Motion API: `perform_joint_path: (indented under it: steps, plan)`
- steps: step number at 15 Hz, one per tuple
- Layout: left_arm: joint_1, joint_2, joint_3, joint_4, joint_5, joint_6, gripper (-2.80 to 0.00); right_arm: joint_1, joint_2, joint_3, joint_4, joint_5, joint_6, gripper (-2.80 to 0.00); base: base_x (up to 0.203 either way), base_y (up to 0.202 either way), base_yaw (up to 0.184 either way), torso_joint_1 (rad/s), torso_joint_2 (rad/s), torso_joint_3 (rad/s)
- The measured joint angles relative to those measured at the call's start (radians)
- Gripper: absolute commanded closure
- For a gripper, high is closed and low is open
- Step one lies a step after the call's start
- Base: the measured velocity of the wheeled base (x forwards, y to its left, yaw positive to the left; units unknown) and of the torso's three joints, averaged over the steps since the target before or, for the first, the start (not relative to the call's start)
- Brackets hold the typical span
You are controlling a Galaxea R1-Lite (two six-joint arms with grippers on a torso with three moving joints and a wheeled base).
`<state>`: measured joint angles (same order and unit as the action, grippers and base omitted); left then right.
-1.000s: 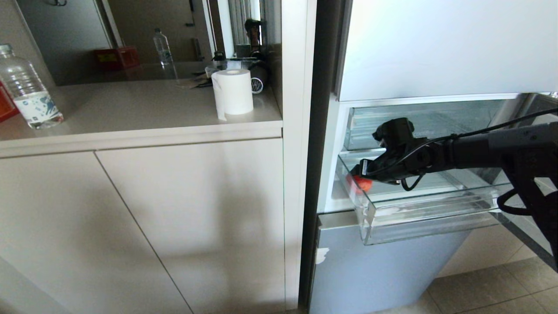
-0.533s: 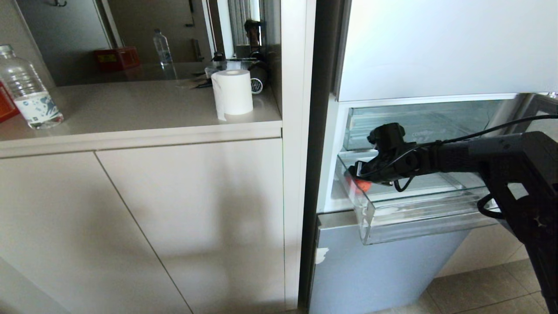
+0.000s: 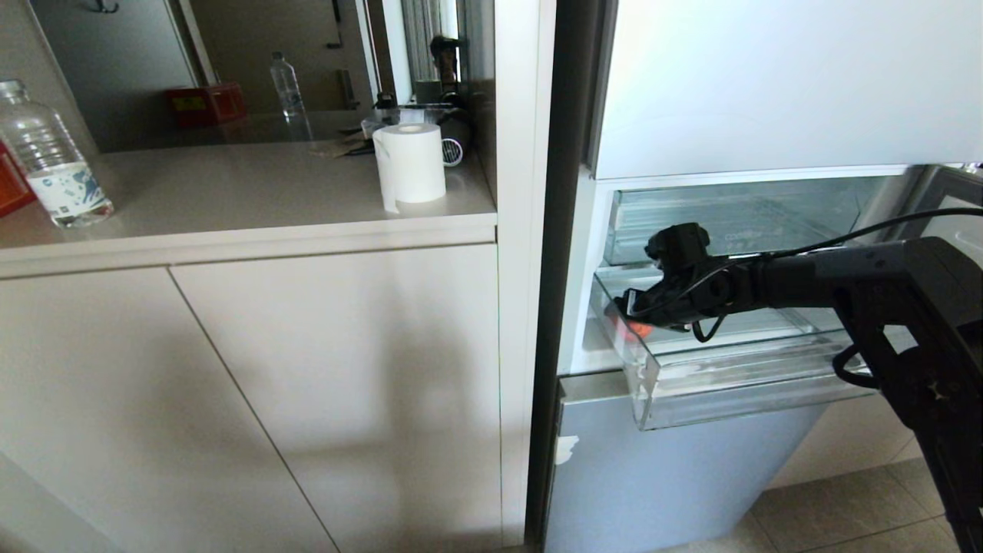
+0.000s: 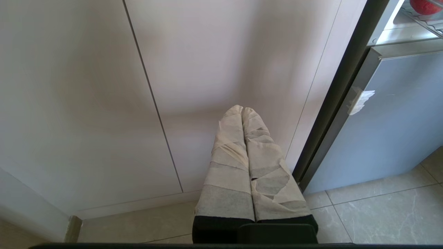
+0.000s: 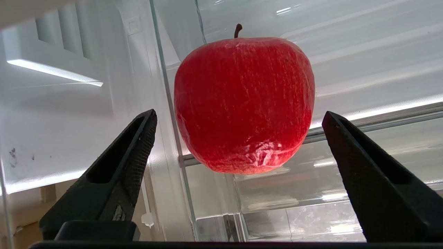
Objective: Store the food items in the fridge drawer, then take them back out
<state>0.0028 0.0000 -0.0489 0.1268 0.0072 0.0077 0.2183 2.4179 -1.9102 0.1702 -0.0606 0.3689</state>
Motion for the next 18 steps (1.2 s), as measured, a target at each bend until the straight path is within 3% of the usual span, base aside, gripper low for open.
perform_joint_path:
  steps: [18]
  plan:
    - [0.000,0.000,0.000,0.000,0.000,0.000,0.00,-0.017,0.007,-0.028,0.018,-0.024,-0.007,-2.80,0.000,0.000,0.000,0.000,0.00,0.000]
